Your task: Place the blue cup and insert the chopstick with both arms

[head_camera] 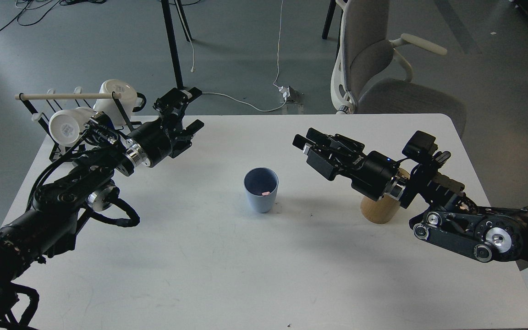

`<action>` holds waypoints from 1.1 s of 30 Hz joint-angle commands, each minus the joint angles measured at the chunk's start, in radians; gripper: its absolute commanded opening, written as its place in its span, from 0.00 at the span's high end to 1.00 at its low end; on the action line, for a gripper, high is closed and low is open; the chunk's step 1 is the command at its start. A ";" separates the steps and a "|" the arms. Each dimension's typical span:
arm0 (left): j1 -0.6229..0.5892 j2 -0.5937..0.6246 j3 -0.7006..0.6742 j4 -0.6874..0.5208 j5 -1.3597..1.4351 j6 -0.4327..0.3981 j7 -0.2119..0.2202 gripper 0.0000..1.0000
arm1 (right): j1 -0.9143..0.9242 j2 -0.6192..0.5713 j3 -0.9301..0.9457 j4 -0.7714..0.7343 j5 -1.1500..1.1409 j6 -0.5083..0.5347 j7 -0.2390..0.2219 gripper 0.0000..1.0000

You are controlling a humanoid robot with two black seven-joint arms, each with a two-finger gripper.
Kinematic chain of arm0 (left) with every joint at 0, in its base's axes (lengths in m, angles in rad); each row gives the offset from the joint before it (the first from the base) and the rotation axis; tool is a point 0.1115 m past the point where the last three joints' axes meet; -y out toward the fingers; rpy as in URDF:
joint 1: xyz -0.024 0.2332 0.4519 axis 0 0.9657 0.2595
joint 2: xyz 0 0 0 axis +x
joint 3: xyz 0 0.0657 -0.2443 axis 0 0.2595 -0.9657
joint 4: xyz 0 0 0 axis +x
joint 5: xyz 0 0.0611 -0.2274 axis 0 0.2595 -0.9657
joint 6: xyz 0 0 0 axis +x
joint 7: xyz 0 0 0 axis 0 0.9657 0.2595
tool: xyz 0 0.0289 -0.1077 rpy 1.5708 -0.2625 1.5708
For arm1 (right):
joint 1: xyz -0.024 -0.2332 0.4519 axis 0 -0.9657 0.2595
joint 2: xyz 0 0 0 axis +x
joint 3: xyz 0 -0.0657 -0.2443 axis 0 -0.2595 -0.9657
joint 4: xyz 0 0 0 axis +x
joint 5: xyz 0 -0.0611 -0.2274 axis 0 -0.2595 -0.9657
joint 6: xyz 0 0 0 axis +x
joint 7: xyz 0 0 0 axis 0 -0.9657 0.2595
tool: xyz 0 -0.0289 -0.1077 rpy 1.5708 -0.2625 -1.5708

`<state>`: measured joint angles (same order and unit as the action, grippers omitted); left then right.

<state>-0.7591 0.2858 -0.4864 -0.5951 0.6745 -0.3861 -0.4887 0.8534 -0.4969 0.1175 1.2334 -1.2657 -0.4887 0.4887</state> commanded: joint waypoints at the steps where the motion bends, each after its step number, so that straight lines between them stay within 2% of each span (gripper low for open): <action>1: -0.003 0.003 -0.003 0.000 -0.016 -0.002 0.000 0.01 | -0.007 -0.014 0.100 0.058 0.208 0.000 0.000 0.11; 5: -0.005 0.004 -0.027 -0.005 -0.082 -0.033 0.000 0.01 | -0.008 -0.051 0.189 0.103 0.535 0.000 0.000 0.09; 9: -0.011 0.021 -0.052 -0.003 -0.177 -0.103 0.000 0.01 | -0.013 -0.052 0.253 0.101 0.773 0.000 0.000 0.08; 11: -0.012 0.051 -0.057 -0.006 -0.213 -0.103 0.000 0.01 | -0.026 -0.052 0.281 0.100 0.863 0.092 0.000 0.02; 13: -0.014 0.078 -0.078 -0.012 -0.252 -0.103 0.000 0.01 | -0.033 -0.051 0.313 0.092 0.925 0.215 0.000 0.01; 17: -0.014 0.122 -0.152 -0.014 -0.289 -0.103 0.000 0.01 | -0.056 -0.037 0.370 0.071 0.970 0.370 0.000 0.01; 21: -0.016 0.144 -0.227 -0.012 -0.294 -0.103 0.000 0.01 | -0.074 0.023 0.381 0.063 0.968 0.378 0.000 0.01; 25: -0.025 0.144 -0.228 -0.012 -0.293 -0.103 0.000 0.01 | -0.083 0.089 0.405 0.048 0.968 0.377 0.000 0.01; 33: -0.026 0.145 -0.232 -0.012 -0.296 -0.103 0.000 0.01 | -0.131 0.142 0.499 0.049 0.968 0.377 0.000 0.01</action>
<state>-0.7852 0.4292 -0.7164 -0.6075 0.3791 -0.4887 -0.4887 0.7352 -0.3768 0.5871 1.2815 -0.2975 -0.1121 0.4886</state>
